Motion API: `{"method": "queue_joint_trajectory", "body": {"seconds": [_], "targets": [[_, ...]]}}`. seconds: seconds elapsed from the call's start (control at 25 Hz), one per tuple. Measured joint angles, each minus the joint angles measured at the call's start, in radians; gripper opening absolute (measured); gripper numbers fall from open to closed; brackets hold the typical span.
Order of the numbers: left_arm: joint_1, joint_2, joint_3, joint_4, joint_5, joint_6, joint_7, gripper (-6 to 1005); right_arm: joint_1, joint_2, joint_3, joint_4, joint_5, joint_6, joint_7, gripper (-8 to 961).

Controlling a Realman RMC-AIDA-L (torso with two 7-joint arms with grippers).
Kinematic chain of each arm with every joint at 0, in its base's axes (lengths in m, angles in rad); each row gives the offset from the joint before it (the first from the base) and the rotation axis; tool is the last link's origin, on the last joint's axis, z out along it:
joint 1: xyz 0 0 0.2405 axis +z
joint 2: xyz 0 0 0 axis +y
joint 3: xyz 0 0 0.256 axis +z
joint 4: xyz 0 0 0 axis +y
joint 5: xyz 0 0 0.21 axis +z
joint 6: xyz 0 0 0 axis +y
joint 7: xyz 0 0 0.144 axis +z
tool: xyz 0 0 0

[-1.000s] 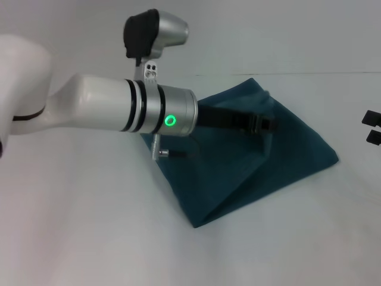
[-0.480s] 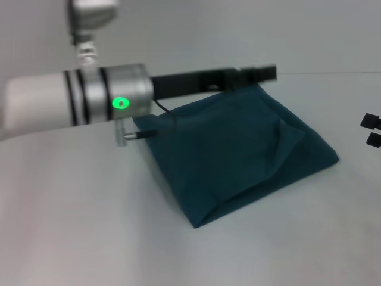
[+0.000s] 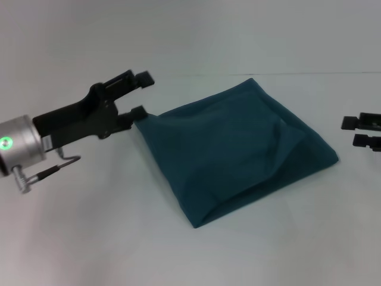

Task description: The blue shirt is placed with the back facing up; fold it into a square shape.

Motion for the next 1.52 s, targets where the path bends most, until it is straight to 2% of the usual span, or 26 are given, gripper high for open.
{"method": "queue_joint_trajectory", "body": {"seconds": [0.08,0.16,0.28,0.4,0.64,0.96,1.16,1.32,1.48,1.52], "targets": [[0.029,0.003,-0.031,0.019,0.04,0.046,-0.037,926,0.061,-0.018,-0.002,-0.003,-0.08,0.0,0.06,791],[0.051,0.004,-0.079,0.032,0.074,0.089,-0.051,930,0.121,-0.035,-0.005,-0.005,-0.15,-0.001,0.123,791],[0.081,0.003,-0.143,0.048,0.117,0.132,-0.053,935,0.187,-0.043,-0.023,-0.028,-0.214,-0.011,0.211,791],[0.097,0.002,-0.16,0.063,0.16,0.143,-0.055,937,0.242,-0.027,-0.066,-0.077,-0.262,-0.019,0.29,791],[0.108,-0.003,-0.166,0.069,0.18,0.145,-0.043,937,0.323,0.003,-0.092,-0.055,-0.298,0.005,0.437,790],[0.102,-0.007,-0.169,0.069,0.181,0.131,-0.02,934,0.32,0.003,-0.061,0.092,-0.22,0.117,0.555,790],[0.101,-0.011,-0.171,0.064,0.179,0.102,-0.007,934,0.298,0.003,-0.051,0.148,-0.217,0.11,0.595,790],[0.095,-0.014,-0.169,0.061,0.179,0.072,0.013,934,0.274,0.019,-0.022,0.163,-0.216,0.12,0.604,790],[0.089,-0.014,-0.168,0.06,0.179,0.055,0.026,934,0.258,0.043,-0.013,0.164,-0.215,0.166,0.608,790],[0.086,-0.014,-0.168,0.057,0.18,0.05,0.032,934,0.257,0.057,-0.011,0.166,-0.21,0.204,0.605,790]]}}
